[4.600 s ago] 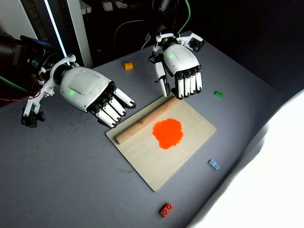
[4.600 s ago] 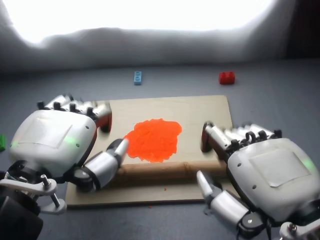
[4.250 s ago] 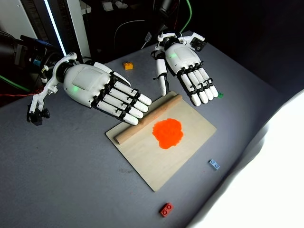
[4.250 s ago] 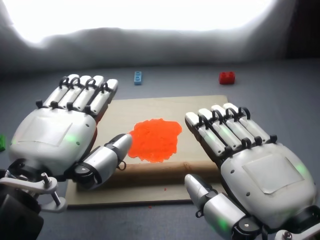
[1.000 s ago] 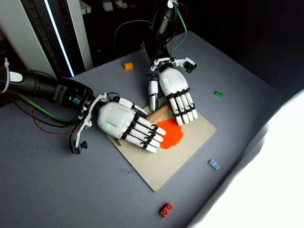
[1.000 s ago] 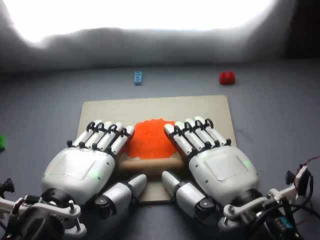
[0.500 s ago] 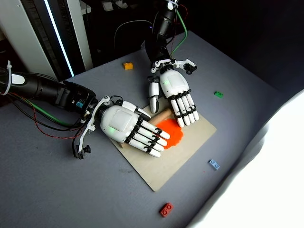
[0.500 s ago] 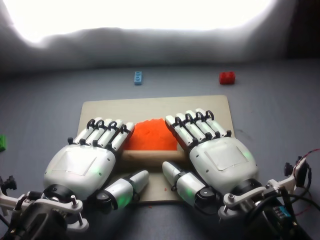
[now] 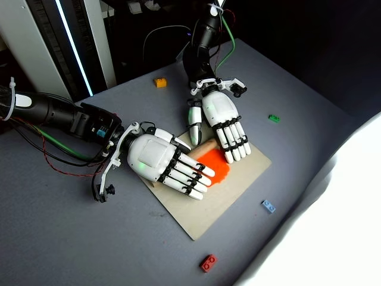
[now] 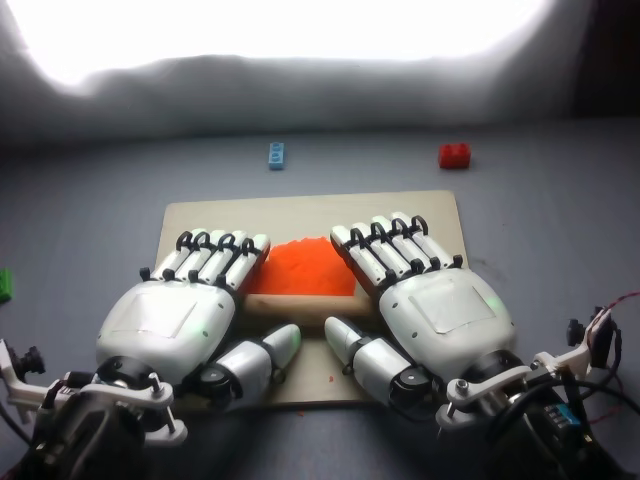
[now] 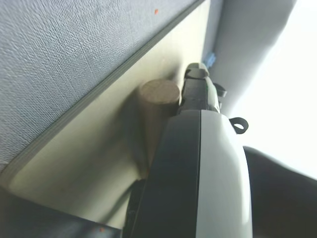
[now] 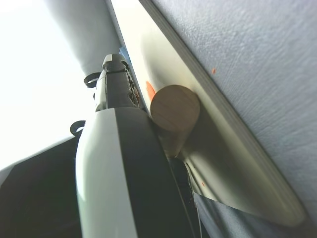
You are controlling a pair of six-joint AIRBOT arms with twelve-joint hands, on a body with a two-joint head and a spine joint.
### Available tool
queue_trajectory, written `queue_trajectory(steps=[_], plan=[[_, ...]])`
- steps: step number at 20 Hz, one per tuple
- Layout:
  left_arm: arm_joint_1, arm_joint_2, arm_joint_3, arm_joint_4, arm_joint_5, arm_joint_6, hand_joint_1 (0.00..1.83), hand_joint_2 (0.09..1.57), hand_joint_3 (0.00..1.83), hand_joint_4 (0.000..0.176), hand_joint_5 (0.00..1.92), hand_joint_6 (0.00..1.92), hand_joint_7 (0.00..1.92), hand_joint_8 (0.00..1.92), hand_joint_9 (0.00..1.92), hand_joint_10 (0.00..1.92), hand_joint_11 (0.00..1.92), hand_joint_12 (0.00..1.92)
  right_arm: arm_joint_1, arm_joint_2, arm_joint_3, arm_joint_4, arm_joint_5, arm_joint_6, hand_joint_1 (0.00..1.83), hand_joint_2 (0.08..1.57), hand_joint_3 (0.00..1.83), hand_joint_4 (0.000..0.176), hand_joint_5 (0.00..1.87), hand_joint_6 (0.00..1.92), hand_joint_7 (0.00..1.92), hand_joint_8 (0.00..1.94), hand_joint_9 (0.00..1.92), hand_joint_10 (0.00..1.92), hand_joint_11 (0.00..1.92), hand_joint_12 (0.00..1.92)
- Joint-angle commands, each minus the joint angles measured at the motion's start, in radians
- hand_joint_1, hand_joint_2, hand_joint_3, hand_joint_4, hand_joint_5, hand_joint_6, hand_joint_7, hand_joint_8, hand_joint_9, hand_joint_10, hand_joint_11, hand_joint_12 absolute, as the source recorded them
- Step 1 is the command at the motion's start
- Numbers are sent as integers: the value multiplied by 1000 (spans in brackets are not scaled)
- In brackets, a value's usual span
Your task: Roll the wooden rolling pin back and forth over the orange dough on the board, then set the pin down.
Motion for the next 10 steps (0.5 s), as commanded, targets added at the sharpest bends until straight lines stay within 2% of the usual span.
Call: queue_trajectory(steps=[1, 10], plan=[[-7, -4, 6, 40, -85, 2, 0, 1391, 2, 0, 0, 0, 0, 0, 0, 0, 0, 0, 8, -1, 7, -35, 61, 11, 0, 1487, 2, 0, 52, 3, 56, 3, 30, 4, 0, 0], [-14, -12, 27, 16, -84, -49, 0, 1404, 7, 0, 0, 0, 0, 0, 0, 0, 0, 0, 17, 0, 32, -35, 26, 33, 0, 1486, 0, 0, 54, 3, 49, 0, 32, 2, 0, 1]])
